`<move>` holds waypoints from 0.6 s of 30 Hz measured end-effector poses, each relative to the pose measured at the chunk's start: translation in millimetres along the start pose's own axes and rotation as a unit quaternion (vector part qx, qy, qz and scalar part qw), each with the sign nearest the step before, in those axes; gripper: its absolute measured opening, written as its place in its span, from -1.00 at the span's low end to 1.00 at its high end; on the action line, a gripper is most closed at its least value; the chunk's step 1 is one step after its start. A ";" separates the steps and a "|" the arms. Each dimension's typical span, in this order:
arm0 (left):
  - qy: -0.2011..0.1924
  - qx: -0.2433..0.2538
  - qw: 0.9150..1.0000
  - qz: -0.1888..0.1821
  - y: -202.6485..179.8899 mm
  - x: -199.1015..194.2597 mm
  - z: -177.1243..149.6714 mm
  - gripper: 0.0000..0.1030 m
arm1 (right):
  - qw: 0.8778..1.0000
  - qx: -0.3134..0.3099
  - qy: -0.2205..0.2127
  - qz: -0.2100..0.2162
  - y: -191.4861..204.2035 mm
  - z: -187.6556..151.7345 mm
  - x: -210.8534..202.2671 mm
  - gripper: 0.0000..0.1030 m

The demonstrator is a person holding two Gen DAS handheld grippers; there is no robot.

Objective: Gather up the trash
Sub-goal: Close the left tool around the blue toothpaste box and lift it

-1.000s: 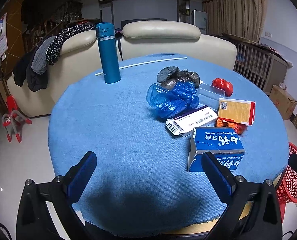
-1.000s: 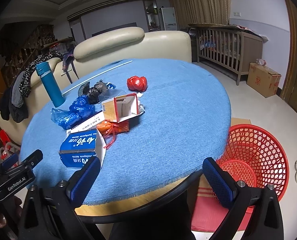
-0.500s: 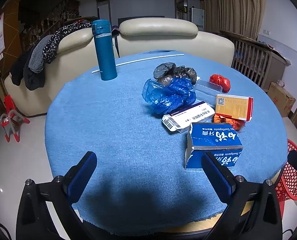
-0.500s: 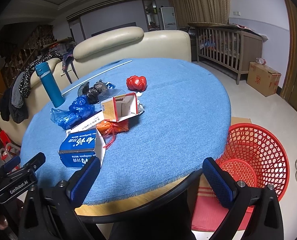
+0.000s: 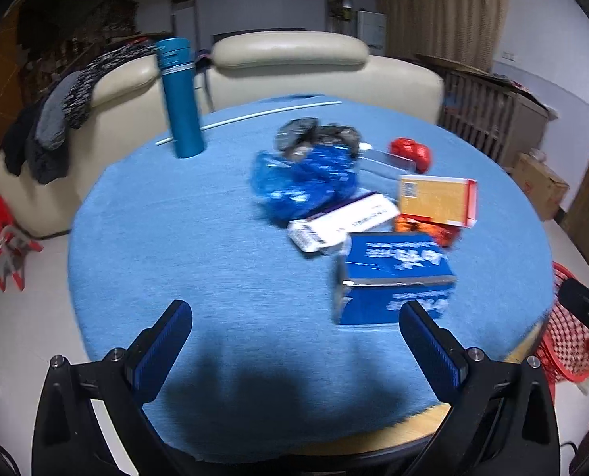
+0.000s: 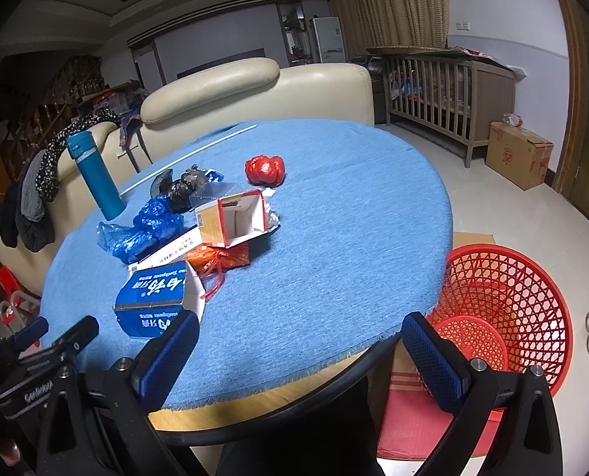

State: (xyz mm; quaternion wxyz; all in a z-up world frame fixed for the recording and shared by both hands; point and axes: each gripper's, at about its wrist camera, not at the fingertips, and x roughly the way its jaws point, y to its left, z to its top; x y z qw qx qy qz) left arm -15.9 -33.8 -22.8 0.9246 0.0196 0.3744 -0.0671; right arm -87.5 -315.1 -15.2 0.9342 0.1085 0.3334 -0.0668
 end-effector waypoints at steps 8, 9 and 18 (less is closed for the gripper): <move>0.030 0.055 0.998 -0.020 -41.1 21.4 5.1 1.00 | 0.999 0.035 -0.005 -0.014 -24.2 -3.1 1.8 1.00; 0.032 0.059 0.998 -0.021 -48.0 24.7 7.0 1.00 | 0.999 0.038 -0.007 -0.015 -26.9 -3.7 2.1 1.00; 0.034 0.075 0.997 0.002 -76.3 45.9 20.1 1.00 | 0.997 0.074 0.014 -0.025 -55.3 -15.8 11.7 1.00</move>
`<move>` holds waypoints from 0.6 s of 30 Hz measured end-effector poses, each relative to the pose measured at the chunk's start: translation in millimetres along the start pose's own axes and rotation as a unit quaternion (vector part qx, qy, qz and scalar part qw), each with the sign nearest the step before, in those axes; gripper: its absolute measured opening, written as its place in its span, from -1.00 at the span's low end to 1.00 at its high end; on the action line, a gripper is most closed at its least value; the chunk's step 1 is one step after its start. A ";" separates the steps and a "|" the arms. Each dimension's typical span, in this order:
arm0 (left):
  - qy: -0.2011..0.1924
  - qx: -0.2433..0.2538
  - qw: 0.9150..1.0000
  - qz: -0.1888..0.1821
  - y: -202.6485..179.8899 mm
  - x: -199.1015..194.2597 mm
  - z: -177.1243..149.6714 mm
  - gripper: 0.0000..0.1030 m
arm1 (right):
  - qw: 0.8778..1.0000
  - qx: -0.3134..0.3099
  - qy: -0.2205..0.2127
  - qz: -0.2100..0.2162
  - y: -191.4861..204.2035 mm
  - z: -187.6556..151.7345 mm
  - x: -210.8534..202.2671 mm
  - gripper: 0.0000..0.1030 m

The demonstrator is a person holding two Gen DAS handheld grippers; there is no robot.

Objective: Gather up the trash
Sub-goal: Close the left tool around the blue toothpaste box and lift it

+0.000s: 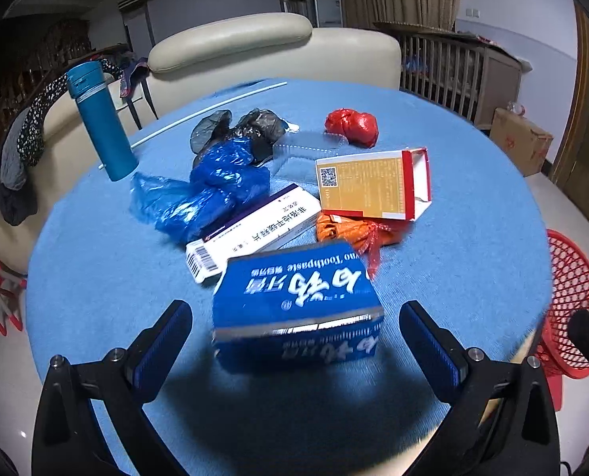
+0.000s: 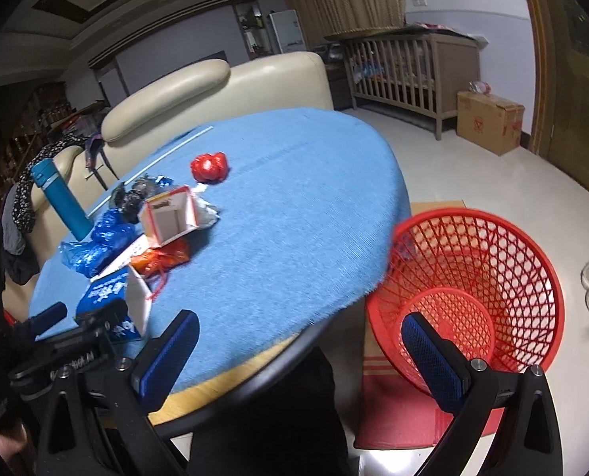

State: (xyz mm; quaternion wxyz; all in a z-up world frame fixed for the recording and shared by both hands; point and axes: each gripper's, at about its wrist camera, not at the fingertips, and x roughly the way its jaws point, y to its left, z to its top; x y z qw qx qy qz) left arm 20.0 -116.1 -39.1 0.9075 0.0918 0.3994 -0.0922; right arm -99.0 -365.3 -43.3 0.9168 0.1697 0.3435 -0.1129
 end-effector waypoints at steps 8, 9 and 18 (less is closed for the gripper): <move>0.019 0.010 1.000 -0.006 -2.7 25.4 0.3 0.77 | 1.000 0.018 0.013 -0.005 -14.4 -4.2 5.8 1.00; 0.017 0.012 1.000 -0.010 -1.9 23.6 -1.1 0.77 | 1.000 0.018 0.014 -0.006 -15.2 -4.7 5.9 1.00; -0.027 -0.012 1.000 0.001 25.0 -5.6 -8.7 0.76 | 1.000 -0.010 0.023 0.003 4.5 -1.6 9.4 1.00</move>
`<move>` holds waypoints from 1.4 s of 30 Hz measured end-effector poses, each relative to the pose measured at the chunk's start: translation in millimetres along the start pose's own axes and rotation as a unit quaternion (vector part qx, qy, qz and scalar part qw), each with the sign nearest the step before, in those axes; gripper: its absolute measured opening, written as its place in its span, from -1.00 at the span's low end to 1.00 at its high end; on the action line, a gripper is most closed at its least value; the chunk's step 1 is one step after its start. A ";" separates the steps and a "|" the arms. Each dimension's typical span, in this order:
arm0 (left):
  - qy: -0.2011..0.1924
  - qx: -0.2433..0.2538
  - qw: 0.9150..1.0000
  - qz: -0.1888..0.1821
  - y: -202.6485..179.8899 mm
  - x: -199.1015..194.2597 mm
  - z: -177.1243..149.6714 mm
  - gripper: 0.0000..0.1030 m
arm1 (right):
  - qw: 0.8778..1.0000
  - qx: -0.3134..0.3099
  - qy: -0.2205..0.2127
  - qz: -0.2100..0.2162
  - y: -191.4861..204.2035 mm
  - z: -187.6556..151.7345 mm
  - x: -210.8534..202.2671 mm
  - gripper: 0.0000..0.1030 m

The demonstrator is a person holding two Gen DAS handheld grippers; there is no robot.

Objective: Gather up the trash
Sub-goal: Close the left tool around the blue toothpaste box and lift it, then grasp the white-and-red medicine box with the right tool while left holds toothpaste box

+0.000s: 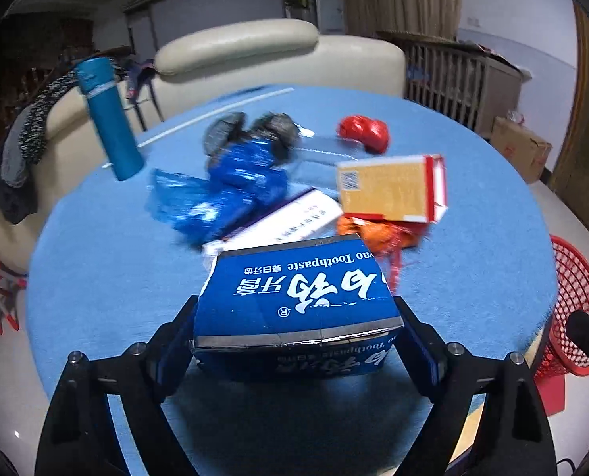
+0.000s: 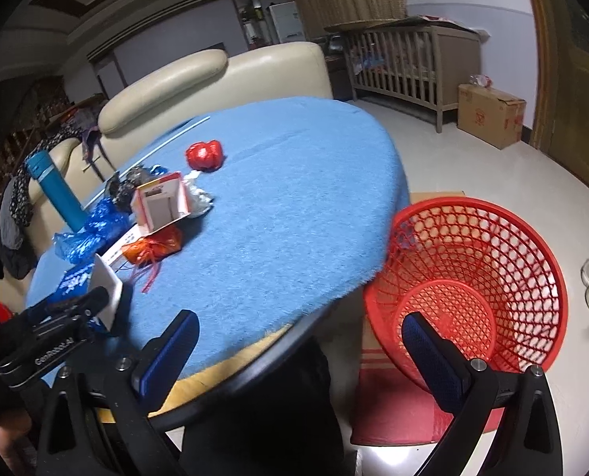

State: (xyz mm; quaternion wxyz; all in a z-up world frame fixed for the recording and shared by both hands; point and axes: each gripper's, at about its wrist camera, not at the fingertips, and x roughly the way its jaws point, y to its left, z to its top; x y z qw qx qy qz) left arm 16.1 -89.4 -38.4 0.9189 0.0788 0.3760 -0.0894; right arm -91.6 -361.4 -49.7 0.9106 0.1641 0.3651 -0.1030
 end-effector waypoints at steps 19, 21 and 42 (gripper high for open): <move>-0.006 -0.055 0.998 -0.016 38.6 3.1 -8.8 0.76 | 0.983 -0.112 0.060 0.132 92.5 98.7 87.6 1.00; -0.008 -0.054 0.998 -0.019 38.3 4.0 -9.2 0.76 | 0.981 -0.118 0.068 0.135 99.2 104.2 98.3 0.99; -0.023 -0.040 0.999 -0.019 30.7 -3.7 -10.8 0.77 | 0.977 -0.110 0.060 0.172 112.9 93.6 87.7 0.00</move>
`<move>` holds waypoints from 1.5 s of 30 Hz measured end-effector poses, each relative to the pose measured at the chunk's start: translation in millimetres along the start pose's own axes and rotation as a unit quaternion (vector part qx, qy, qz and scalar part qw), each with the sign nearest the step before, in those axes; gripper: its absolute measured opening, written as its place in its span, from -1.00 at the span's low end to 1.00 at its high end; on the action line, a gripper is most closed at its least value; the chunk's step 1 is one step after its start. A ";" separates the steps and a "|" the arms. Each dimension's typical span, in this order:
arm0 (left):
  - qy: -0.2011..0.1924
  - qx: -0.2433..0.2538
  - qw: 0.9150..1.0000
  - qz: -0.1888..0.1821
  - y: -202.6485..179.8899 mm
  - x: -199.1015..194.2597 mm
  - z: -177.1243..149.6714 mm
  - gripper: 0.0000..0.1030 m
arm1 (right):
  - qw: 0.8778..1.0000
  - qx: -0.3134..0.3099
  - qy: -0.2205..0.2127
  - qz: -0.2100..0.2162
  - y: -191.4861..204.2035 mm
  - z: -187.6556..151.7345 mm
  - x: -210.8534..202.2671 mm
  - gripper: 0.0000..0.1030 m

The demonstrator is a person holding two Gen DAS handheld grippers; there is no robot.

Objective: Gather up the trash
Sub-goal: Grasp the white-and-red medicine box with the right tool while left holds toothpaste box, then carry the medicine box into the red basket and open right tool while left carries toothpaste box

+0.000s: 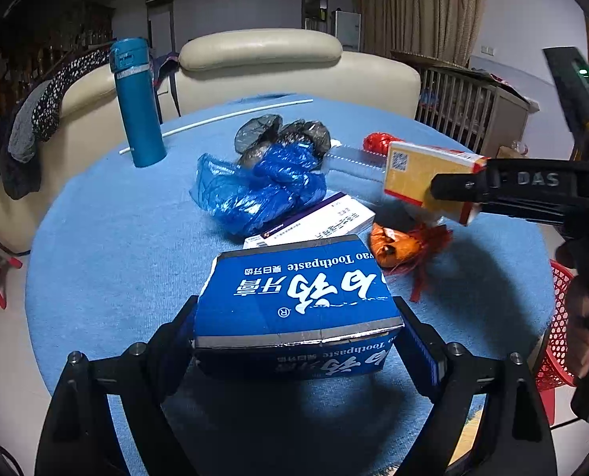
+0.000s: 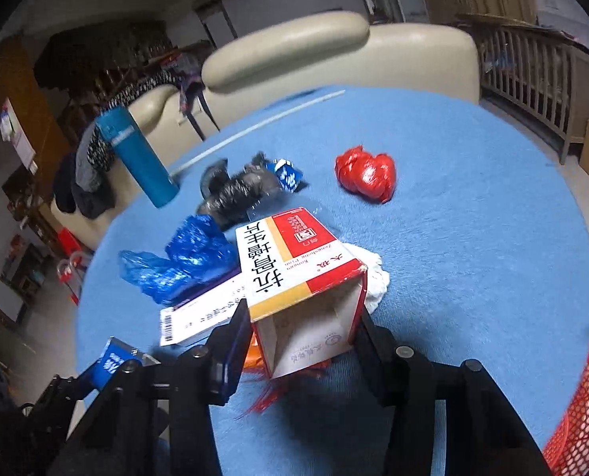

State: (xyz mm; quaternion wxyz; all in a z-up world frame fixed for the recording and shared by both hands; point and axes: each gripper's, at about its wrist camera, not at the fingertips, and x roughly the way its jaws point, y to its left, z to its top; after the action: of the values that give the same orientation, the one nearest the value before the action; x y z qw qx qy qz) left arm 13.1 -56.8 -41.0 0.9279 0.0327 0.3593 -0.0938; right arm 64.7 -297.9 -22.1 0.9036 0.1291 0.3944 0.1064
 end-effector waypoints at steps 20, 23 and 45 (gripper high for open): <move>-0.040 0.043 0.998 -0.001 -33.8 -39.2 2.9 0.76 | 0.986 0.110 -0.125 0.003 -50.2 -59.6 -143.4 0.00; -0.048 0.054 0.997 -0.009 -44.1 -45.5 6.1 0.76 | 0.984 0.119 -0.135 -0.010 -63.2 -67.6 -160.5 0.00; -0.066 0.097 0.989 -0.090 -117.8 -64.1 39.6 0.76 | 0.952 0.211 -0.185 -0.125 -166.7 -122.5 -223.8 0.00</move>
State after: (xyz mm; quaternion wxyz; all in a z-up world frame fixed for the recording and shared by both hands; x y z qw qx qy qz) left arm -30.4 -167.7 32.2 0.9299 0.0840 0.2877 -0.2130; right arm -160.0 -502.8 -1.9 0.9189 0.2839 0.2469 -0.1190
